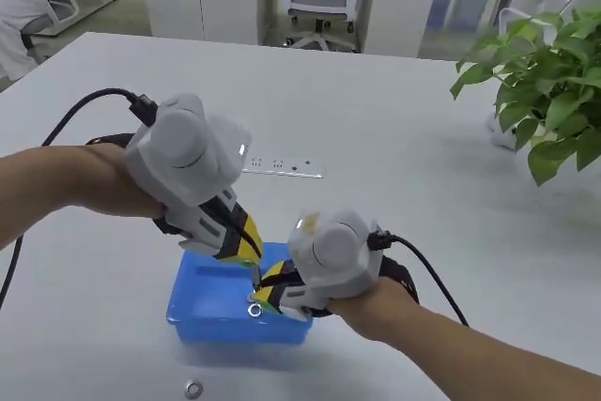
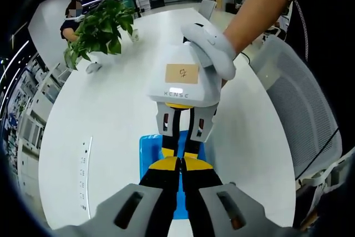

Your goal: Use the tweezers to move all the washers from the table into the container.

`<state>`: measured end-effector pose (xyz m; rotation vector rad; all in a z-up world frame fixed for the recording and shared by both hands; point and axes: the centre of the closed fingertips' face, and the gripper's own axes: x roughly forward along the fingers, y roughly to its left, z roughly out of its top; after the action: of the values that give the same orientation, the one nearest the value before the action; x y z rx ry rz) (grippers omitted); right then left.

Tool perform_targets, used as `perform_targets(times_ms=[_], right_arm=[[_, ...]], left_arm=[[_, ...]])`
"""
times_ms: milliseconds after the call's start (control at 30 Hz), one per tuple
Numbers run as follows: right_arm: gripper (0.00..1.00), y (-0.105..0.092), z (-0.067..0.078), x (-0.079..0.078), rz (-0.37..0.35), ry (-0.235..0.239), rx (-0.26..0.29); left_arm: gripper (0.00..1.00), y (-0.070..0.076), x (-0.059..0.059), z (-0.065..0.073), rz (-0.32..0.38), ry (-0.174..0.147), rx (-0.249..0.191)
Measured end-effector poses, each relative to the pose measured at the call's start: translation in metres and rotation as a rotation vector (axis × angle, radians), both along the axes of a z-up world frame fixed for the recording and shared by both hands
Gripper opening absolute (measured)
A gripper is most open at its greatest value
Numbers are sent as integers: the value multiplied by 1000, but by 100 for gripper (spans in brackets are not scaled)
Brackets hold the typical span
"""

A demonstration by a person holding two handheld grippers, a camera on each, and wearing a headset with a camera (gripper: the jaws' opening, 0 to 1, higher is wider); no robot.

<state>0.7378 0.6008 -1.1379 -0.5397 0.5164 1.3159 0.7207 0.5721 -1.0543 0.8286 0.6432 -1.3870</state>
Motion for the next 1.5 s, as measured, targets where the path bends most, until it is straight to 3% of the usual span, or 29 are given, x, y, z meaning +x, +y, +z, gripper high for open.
perform_targets(times_ms=[700,1067,1500], right_arm=[[10,3,15,-12,3,-13,14],[10,15,26,-28,20,-10,44],[10,28,28,-49,59,-6,52]], left_arm=[[5,3,-13,15,-1,-9,-9],[5,15,-29,25,15,1,-11],[5,27,-48,27,22,6,3]])
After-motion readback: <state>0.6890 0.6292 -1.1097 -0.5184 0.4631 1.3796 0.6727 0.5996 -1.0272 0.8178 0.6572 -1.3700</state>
